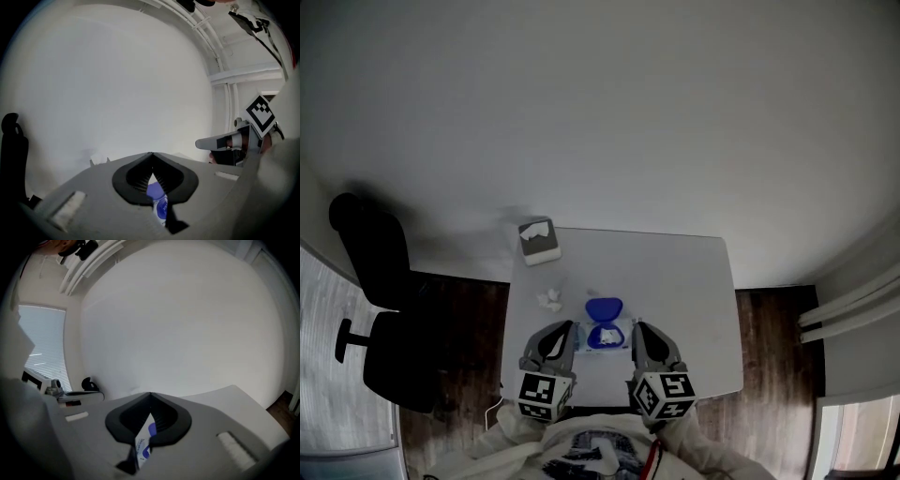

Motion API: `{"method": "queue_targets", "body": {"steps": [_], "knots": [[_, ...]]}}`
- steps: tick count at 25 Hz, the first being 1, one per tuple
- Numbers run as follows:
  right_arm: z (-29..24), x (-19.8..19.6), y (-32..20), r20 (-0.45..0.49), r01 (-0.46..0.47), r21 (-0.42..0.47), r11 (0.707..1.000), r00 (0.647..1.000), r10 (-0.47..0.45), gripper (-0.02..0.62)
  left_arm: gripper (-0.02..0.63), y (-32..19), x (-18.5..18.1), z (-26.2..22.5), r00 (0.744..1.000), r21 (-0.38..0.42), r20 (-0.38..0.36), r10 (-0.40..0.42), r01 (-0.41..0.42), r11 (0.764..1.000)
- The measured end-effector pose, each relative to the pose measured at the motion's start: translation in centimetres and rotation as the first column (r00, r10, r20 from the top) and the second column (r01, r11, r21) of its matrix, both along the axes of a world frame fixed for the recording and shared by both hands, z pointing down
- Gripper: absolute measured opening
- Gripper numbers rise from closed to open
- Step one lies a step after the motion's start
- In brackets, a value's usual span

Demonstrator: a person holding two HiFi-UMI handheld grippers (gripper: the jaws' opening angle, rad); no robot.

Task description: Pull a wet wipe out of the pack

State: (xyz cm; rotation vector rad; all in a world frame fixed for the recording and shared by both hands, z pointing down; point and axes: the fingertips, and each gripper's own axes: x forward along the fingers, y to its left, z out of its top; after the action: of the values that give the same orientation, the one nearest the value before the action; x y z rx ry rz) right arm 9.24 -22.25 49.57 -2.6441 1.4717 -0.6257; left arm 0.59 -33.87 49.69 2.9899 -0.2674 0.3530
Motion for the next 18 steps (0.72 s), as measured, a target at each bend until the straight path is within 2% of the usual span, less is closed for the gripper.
{"method": "queue_targets", "body": {"steps": [5,10,18], "knots": [[-0.5,0.8,0.4,-0.019,-0.014,-0.004,1.000,1.000,0.014,0.005,0.005,0.3,0.8,-0.3,1.000,0.010,-0.005,0.019,-0.019,1.000],[-1.3,2.0,0.5,-0.047,-0.001,-0.003,1.000,0.999,0.001,0.006,0.005,1.4,2.4,-1.2,0.999,0.107,0.002,0.038,-0.038,0.994],[-1.3,4.7,1.3,-0.029,0.028,0.008,1.000,0.999,-0.028,0.006,0.005,3.0,4.8,-1.3,0.998,0.104,0.036,0.045,-0.049,0.993]]}}
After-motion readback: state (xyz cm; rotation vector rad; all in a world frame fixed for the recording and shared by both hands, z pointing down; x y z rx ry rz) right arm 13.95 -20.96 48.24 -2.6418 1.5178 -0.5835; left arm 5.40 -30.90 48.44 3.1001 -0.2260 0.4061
